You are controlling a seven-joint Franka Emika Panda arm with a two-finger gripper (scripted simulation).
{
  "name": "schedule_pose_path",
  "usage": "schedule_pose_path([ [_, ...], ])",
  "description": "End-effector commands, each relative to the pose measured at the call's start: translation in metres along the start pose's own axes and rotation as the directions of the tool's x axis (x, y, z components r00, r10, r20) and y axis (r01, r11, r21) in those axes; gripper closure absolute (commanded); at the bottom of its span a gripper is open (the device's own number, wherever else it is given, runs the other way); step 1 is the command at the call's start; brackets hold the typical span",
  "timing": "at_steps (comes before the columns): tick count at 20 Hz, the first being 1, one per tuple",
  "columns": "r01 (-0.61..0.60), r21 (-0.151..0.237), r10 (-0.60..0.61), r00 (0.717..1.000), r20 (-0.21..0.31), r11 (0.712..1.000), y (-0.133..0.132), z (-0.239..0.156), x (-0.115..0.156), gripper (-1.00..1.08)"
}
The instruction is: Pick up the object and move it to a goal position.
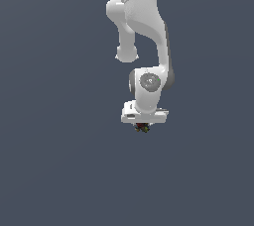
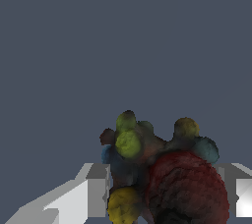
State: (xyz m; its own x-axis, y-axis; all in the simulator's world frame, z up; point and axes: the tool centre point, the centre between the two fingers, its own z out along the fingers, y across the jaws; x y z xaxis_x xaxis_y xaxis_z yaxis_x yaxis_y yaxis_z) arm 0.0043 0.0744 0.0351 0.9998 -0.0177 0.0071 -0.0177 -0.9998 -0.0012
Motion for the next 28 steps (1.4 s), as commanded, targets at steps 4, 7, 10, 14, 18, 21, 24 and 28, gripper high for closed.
schedule_pose_path([
  [4, -0.001, -0.001, 0.001, 1.000, 0.007, 1.000, 0.001, 0.005, -0.002, 1.08],
  [7, 0.001, 0.001, -0.001, 1.000, -0.002, 1.000, 0.001, -0.001, 0.000, 1.08],
  [10, 0.008, 0.004, -0.008, 1.000, -0.014, 1.000, 0.004, -0.007, 0.004, 1.08],
  [14, 0.026, 0.011, -0.026, 0.999, -0.046, 1.000, 0.012, -0.021, 0.011, 1.08],
  [18, 0.054, 0.021, -0.052, 0.994, -0.093, 0.998, 0.024, -0.044, 0.022, 1.08],
  [21, 0.080, 0.030, -0.075, 0.988, -0.137, 0.996, 0.035, -0.065, 0.032, 1.08],
  [24, 0.109, 0.038, -0.100, 0.977, -0.187, 0.993, 0.047, -0.089, 0.042, 1.08],
  [28, 0.150, 0.047, -0.134, 0.958, -0.254, 0.988, 0.064, -0.122, 0.055, 1.08],
])
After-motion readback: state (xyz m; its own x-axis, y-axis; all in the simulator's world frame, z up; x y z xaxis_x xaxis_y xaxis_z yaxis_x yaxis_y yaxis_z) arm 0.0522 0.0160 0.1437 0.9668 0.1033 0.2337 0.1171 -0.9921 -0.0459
